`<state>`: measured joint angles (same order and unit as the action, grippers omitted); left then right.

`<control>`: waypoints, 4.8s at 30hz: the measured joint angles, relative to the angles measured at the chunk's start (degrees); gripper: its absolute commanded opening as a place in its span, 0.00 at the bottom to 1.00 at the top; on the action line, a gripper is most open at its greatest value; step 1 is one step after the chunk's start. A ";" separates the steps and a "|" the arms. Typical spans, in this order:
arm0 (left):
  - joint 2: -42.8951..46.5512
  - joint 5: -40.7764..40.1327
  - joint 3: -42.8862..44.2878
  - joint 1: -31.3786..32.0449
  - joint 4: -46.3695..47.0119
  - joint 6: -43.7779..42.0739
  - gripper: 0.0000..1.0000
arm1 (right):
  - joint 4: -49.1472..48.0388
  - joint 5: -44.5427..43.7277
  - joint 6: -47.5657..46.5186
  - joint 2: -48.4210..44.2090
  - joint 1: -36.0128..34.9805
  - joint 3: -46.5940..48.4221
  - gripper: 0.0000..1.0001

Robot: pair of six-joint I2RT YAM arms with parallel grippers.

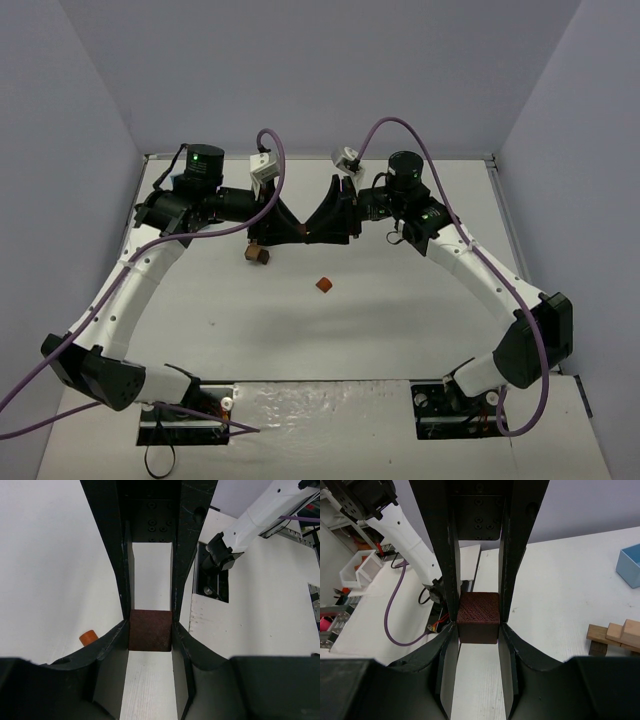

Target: Build the wood block tower

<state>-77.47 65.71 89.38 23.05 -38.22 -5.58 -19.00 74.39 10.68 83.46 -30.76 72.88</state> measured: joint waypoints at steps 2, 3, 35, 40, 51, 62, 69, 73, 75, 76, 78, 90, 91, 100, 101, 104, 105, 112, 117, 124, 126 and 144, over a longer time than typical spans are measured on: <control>0.00 0.00 -0.09 0.00 0.09 0.00 0.05 | 0.00 0.02 0.02 0.04 0.04 0.00 0.22; 0.00 0.00 -0.22 0.00 0.22 0.00 0.05 | 0.00 0.01 0.03 0.06 0.07 -0.01 0.33; -19.69 -46.82 -12.47 9.96 -5.93 17.68 0.14 | 19.43 -54.07 -2.19 -8.59 13.06 -16.94 0.87; -23.89 -53.42 -13.70 9.88 -5.82 21.72 0.20 | 20.56 -57.03 -2.18 -10.78 13.05 -18.94 0.87; -30.42 -59.81 -13.75 11.42 -3.76 27.34 0.45 | 21.01 -59.37 -1.95 -14.03 13.05 -21.17 0.88; -28.18 -61.26 -15.28 11.56 -2.43 30.15 0.54 | 21.05 -59.60 -1.97 -14.80 13.05 -21.90 0.88; -12.49 -62.79 -26.97 11.56 5.93 30.49 0.53 | 21.05 -59.54 -2.19 -14.80 13.05 -21.90 0.88; -7.78 -62.75 -34.32 11.56 11.49 29.67 0.54 | 21.05 -59.15 -2.23 -14.80 13.05 -21.90 0.88; -7.51 -62.47 -36.97 11.56 14.25 28.86 0.54 | 21.05 -58.92 -2.24 -14.80 13.05 -21.90 0.89; -7.51 -62.31 -37.93 11.56 15.28 28.45 0.54 | 21.05 -58.85 -2.28 -14.80 13.05 -21.90 0.89; -7.56 -61.86 -39.32 11.56 17.31 27.35 0.54 | 21.05 -58.63 -2.42 -14.80 13.05 -21.90 0.89; -9.25 -60.94 -39.89 11.56 26.06 23.63 0.53 | 21.05 -58.41 -3.28 -14.80 13.05 -21.90 0.89; -9.74 -60.84 -39.89 11.56 26.27 23.51 0.53 | 21.05 -58.42 -3.30 -14.80 13.05 -21.90 0.89; -11.00 -60.63 -39.89 12.19 27.11 22.41 0.52 | 21.05 -58.42 -3.33 -14.80 13.05 -21.90 0.89; -11.11 -60.60 -39.89 12.28 27.24 22.34 0.52 | 21.05 -58.42 -3.34 -14.80 13.05 -21.90 0.89; -11.51 -60.57 -39.89 12.58 27.36 22.16 0.45 | 21.05 -58.42 -3.38 -14.80 13.05 -21.90 0.89; -11.64 -60.56 -39.89 12.67 27.36 22.06 0.44 | 21.05 -58.42 -3.39 -14.80 13.05 -21.90 0.89; -11.80 -60.61 -39.89 13.18 27.34 21.88 0.43 | 21.05 -58.42 -3.48 -14.80 13.05 -21.90 0.89; -11.97 -60.61 -39.89 13.27 27.34 21.88 0.43 | 21.05 -58.42 -3.50 -14.80 13.05 -21.90 0.89; -12.13 -60.63 -39.91 13.27 27.32 21.90 0.38 | 21.05 -58.42 -3.50 -14.80 13.05 -21.90 0.90; -12.20 -60.64 -39.91 13.27 27.31 21.88 0.36 | 21.05 -58.42 -3.50 -14.80 13.05 -21.90 0.90; -11.64 -60.64 -40.31 13.28 25.03 22.01 0.02 | 21.05 -58.45 -3.50 -14.83 13.05 -21.90 0.90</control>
<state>-89.11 5.07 49.08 36.33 -13.19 16.43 2.04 15.94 7.18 68.63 -17.72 50.98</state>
